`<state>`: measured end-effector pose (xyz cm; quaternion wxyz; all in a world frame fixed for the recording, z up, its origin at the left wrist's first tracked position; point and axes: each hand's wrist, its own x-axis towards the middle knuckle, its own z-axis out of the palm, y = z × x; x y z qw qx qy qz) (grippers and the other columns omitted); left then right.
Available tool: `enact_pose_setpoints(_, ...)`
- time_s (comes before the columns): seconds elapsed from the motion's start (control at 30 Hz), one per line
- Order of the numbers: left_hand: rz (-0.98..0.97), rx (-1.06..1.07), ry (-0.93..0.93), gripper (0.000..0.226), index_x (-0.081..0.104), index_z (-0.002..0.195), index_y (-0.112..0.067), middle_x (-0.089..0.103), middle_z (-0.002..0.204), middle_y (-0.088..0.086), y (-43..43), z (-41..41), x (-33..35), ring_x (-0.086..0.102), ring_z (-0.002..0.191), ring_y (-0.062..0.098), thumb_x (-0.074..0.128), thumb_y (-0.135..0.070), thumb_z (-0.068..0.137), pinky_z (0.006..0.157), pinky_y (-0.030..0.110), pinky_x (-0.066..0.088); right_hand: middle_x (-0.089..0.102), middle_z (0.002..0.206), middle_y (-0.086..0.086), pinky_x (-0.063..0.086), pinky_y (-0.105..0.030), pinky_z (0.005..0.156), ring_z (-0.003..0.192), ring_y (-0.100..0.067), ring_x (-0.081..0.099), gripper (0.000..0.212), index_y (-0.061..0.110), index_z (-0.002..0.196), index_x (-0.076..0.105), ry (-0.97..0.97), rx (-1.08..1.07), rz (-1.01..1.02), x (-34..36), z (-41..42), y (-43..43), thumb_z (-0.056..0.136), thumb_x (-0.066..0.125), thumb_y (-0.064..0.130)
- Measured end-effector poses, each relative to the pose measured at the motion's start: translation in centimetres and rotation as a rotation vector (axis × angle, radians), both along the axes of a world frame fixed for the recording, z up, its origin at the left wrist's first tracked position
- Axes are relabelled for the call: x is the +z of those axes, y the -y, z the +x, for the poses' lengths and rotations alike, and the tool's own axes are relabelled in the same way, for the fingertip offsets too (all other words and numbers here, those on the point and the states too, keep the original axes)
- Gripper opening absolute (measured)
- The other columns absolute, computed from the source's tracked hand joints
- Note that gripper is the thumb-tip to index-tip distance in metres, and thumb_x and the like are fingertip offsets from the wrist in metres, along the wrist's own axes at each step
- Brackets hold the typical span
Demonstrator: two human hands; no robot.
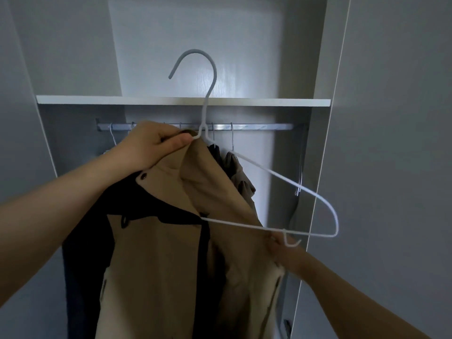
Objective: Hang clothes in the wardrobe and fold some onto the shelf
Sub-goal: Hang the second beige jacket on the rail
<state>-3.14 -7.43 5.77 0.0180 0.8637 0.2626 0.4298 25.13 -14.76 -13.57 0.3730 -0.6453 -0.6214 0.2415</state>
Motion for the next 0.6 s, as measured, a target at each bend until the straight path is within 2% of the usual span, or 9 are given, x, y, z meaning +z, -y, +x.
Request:
enact_pose_setpoints(0.03,-0.024,0.007,-0.037,0.045,0.067,0.070,-0.002,0.053,0.051,-0.002,0.0,-0.4,-0.1,0.045,0.049,0.000,0.051,-0.042,0.085,0.049,0.013,0.027,0.047,0.062,0.003,0.036,-0.013,0.051,0.054,-0.007,0.046,0.022,0.011,0.077,0.053,0.040,-0.030,0.050,0.5,0.4,0.0,0.094,0.044,0.000)
enact_pose_setpoints(0.1,-0.014,-0.006,-0.122,0.053,0.066,0.069,-0.006,0.052,0.051,0.001,-0.1,-1.0,-0.3,0.047,0.049,0.001,0.049,-0.055,0.083,0.048,0.014,0.028,0.053,0.071,-0.001,0.034,-0.015,0.058,0.067,-0.013,0.049,0.016,0.006,0.087,0.060,0.103,-0.071,0.131,1.6,1.1,-0.1,0.094,0.046,0.004)
enact_pose_setpoints(0.17,0.008,-0.003,-0.204,0.062,0.067,0.066,-0.016,0.054,0.051,-0.002,-0.1,-1.2,-0.7,0.054,0.053,0.003,0.043,-0.072,0.078,0.049,0.014,0.033,0.055,0.070,0.002,0.035,-0.013,0.057,0.069,-0.013,0.048,0.025,0.017,0.079,0.064,0.037,-0.073,0.136,2.7,1.7,0.0,0.095,0.047,0.008)
enact_pose_setpoints(0.27,0.074,0.062,-0.380,0.073,0.058,0.058,-0.029,0.054,0.052,-0.004,-0.6,-1.4,-1.6,0.054,0.053,0.008,0.018,-0.090,0.065,0.053,0.016,0.037,0.055,0.072,0.010,0.036,-0.004,0.058,0.071,-0.007,0.051,0.030,0.028,0.071,0.052,0.091,-0.071,0.053,4.1,2.3,0.5,0.096,0.046,0.013)
enact_pose_setpoints(0.37,0.121,0.154,-0.616,0.083,0.048,0.060,-0.028,0.054,0.056,-0.004,-0.9,-1.3,-2.9,0.050,0.053,0.006,-0.005,-0.092,0.060,0.059,0.029,0.043,0.060,0.086,0.000,0.041,-0.016,0.070,0.083,-0.014,0.055,0.021,0.023,0.081,0.056,0.105,-0.066,0.055,5.1,2.7,0.6,0.096,0.045,0.013)
enact_pose_setpoints(0.43,0.200,0.263,-0.763,0.092,0.051,0.071,-0.028,0.057,0.066,-0.007,-1.2,-0.8,-3.9,0.052,0.061,0.007,-0.019,-0.087,0.059,0.063,0.029,0.046,0.061,0.084,0.001,0.042,-0.015,0.065,0.078,-0.011,0.056,0.021,0.022,0.081,0.058,0.051,-0.065,0.035,5.7,2.7,0.7,0.096,0.046,0.015)
enact_pose_setpoints(0.47,0.236,0.317,-0.804,0.090,0.055,0.079,-0.029,0.058,0.071,-0.008,-1.4,-0.5,-4.4,0.054,0.065,0.008,-0.017,-0.082,0.065,0.064,0.028,0.046,0.060,0.081,0.003,0.042,-0.015,0.064,0.076,-0.009,0.056,0.022,0.023,0.079,0.059,0.024,-0.064,0.021,6.1,2.4,0.7,0.096,0.047,0.016)
enact_pose_setpoints(0.53,0.271,0.418,-0.828,0.069,0.059,0.097,-0.028,0.062,0.085,-0.006,-1.6,0.6,-5.6,0.059,0.076,0.011,0.004,-0.068,0.085,0.067,0.030,0.049,0.059,0.080,0.005,0.043,-0.016,0.063,0.075,-0.009,0.056,0.024,0.024,0.075,0.059,-0.018,-0.068,0.014,6.9,1.9,0.5,0.095,0.048,0.016)
enact_pose_setpoints(0.6,0.240,0.529,-0.792,0.050,0.057,0.108,-0.028,0.063,0.091,-0.002,-1.4,2.0,-6.3,0.061,0.082,0.017,0.019,-0.058,0.094,0.066,0.032,0.049,0.060,0.078,0.005,0.044,-0.016,0.059,0.071,-0.007,0.055,0.024,0.023,0.074,0.059,-0.072,-0.083,0.024,7.9,1.1,0.2,0.094,0.049,0.015)
